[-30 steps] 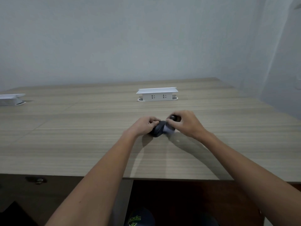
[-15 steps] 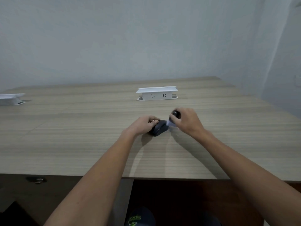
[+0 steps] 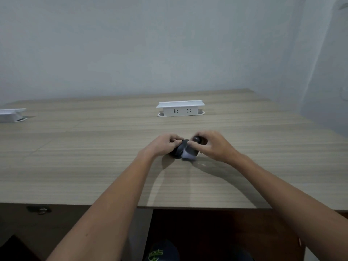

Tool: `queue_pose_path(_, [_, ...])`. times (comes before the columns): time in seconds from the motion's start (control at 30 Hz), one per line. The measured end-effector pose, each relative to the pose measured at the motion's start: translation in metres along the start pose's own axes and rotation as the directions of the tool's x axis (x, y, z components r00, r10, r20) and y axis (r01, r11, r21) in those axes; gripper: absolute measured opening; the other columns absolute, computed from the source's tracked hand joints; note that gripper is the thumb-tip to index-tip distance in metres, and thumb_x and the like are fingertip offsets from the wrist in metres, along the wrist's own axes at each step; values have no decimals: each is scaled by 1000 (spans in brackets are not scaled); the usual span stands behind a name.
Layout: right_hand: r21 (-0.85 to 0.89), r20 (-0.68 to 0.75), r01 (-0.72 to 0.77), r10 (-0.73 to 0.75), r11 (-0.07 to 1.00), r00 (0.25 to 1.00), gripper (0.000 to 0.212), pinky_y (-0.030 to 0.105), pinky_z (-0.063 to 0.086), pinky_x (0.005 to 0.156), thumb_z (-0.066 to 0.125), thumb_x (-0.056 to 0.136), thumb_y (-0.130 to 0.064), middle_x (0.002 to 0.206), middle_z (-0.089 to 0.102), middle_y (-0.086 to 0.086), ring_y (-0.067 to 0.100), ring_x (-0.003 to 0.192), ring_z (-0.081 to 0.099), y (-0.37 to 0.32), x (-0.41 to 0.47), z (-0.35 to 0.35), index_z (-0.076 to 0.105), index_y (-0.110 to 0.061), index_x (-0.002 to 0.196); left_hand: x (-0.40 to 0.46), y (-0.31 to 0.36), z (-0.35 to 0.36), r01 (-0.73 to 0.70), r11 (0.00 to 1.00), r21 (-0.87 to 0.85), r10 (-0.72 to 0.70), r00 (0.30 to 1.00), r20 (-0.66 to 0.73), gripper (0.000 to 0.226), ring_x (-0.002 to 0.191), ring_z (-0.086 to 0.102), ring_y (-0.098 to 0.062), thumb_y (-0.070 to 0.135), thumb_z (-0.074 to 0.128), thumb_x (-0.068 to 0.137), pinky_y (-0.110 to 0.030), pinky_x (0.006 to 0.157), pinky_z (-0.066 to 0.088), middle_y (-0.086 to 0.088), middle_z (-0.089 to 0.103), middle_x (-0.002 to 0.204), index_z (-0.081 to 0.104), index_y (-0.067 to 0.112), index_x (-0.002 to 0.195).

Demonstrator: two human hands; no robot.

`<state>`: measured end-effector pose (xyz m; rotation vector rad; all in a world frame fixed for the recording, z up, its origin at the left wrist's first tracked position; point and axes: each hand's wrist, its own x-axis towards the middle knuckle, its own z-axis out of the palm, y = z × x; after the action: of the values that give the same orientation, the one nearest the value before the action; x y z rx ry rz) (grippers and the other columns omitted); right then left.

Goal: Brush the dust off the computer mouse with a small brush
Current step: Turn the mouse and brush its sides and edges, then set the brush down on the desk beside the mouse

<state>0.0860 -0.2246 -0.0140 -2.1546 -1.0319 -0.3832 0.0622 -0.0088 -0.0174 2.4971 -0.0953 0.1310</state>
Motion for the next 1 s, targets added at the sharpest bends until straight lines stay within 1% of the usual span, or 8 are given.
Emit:
queue_pose_path(0.17, [-176,-187,-106,72,979,980,15,40,53,74,64,91,-23,84,75,3,22,78,67,9,4,-3,74,-11,90,0,-3,3,2,1000,-16,-2,1000,-1,33,101,62,-10,24,51,102,-20,88,42,-3,73,121,68,19,130])
queue_pose_path(0.23, [-115,-195,-66,42,991,980,14,38,54,72,66,90,-23,81,75,1,19,74,68,7,2,-5,74,-12,88,1,-4,3,5,1000,-23,-5,1000,-2,32,101,62,-10,24,52,101,-20,88,43,-3,73,120,68,19,129])
queue_pose_path(0.33, [39,-37,19,-17,999,999,14,27,53,67,70,89,-27,77,76,-4,12,71,69,-3,0,-3,77,-15,86,2,-4,1,8,1000,-26,-8,1000,2,31,102,64,-13,24,53,101,-22,89,45,-4,74,119,69,19,127])
queue_pose_path(0.53, [-160,-209,-100,65,982,976,15,38,54,75,65,91,-24,85,75,1,20,79,68,10,4,-7,74,-12,90,2,-4,3,30,999,-34,-30,1000,8,32,111,65,-17,25,52,101,-29,99,48,-3,73,122,68,21,128])
queue_pose_path(0.63, [-42,-75,23,-26,999,997,13,30,53,69,68,89,-27,80,75,-5,13,74,68,0,2,-4,75,-16,89,3,-3,1,31,999,-36,-31,999,7,32,113,65,-18,25,54,101,-32,102,49,-4,73,122,69,20,128])
queue_pose_path(0.7, [-50,-21,7,-8,999,1000,14,32,54,70,68,89,-27,80,76,-4,14,74,68,-1,3,-2,76,-16,89,2,-2,2,30,999,-24,-30,1000,5,32,114,65,-18,25,53,101,-29,101,48,-4,72,124,68,19,128])
queue_pose_path(0.8, [-182,-132,-101,78,978,988,15,36,53,72,65,90,-25,85,76,1,21,79,68,13,7,-6,75,-13,90,1,-1,4,51,998,-26,-51,999,1,33,108,64,-17,25,52,101,-25,94,46,-6,72,123,67,21,130])
queue_pose_path(1.0, [-119,-247,-214,180,970,952,16,30,53,69,66,92,-31,81,72,-5,15,75,65,39,1,-19,75,-17,92,1,6,5,47,999,22,-47,999,-24,37,100,60,-13,35,56,99,-22,87,41,-3,71,124,66,23,132])
